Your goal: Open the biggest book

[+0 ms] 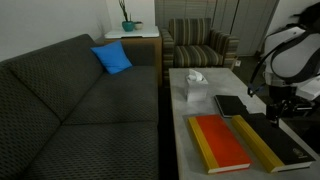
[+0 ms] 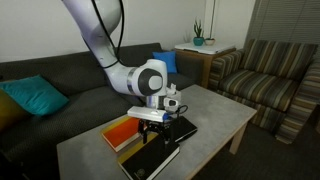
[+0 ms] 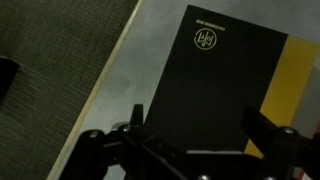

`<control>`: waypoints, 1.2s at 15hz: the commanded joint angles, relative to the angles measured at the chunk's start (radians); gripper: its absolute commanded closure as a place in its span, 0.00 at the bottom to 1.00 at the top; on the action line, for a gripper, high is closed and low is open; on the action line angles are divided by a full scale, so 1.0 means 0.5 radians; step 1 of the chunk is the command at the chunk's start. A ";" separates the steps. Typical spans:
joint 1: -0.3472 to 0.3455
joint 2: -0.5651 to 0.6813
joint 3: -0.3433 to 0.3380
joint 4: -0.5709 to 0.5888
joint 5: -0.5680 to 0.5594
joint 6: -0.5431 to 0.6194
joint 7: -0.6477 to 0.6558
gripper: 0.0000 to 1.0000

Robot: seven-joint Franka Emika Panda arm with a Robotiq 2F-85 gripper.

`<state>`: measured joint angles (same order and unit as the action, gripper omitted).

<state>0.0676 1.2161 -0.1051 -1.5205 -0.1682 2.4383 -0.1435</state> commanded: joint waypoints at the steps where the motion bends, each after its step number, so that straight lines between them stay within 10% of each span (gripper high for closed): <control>1: -0.023 0.055 -0.002 0.077 -0.039 -0.033 0.044 0.00; 16: -0.137 0.653 -0.231 0.964 -0.123 -0.096 0.124 0.00; 18: -0.130 0.549 -0.230 0.795 -0.154 -0.033 0.146 0.00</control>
<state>0.0114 1.4909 -0.2187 -1.1265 -0.2105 2.4284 -0.0934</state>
